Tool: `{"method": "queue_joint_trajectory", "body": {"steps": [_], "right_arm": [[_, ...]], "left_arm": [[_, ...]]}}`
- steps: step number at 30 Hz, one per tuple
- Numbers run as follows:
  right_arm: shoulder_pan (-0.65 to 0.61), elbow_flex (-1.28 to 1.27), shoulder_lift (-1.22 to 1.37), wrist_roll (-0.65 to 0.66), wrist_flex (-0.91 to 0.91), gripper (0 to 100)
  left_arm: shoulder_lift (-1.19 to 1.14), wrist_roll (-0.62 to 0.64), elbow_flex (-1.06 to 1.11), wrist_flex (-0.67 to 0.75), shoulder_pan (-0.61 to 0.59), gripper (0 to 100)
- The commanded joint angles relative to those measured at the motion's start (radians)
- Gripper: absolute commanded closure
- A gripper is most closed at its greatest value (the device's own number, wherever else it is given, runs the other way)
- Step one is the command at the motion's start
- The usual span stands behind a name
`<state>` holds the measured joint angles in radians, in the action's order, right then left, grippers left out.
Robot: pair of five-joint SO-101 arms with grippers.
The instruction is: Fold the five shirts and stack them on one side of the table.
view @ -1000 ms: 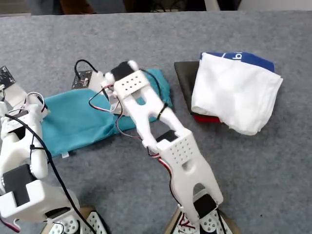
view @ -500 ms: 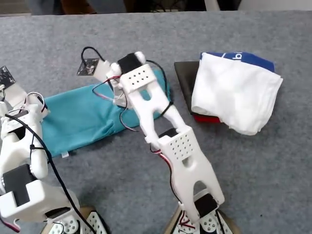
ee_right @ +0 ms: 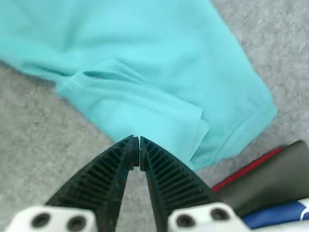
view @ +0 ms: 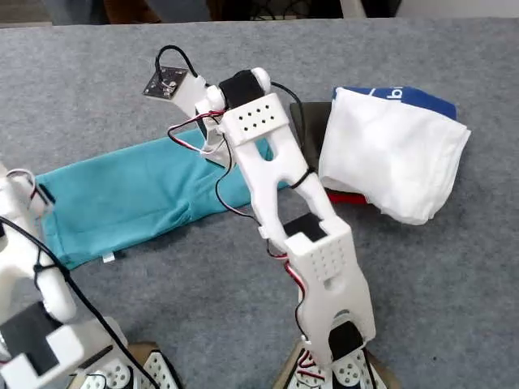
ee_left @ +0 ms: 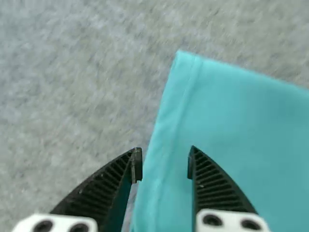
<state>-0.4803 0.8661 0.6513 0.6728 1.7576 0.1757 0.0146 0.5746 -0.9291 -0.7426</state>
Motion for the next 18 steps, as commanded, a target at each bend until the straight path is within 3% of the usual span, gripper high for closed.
{"method": "queue_joint_trajectory", "body": {"steps": [1,9,15,18], "right_arm": [[0.031,-0.064,-0.104,-0.008,0.009,98.5],[0.035,-0.101,-0.12,-0.008,0.009,98.5],[0.035,-0.097,-0.122,-0.009,0.009,98.5],[0.035,-0.097,-0.122,-0.009,0.009,98.5]], "left_arm": [[-0.083,-0.02,-0.119,-0.066,-0.035,78],[-0.393,-0.06,-0.268,-0.078,-0.035,77],[-0.451,-0.058,-0.352,-0.141,-0.03,98],[-0.451,-0.058,-0.36,-0.144,-0.031,98]]}}
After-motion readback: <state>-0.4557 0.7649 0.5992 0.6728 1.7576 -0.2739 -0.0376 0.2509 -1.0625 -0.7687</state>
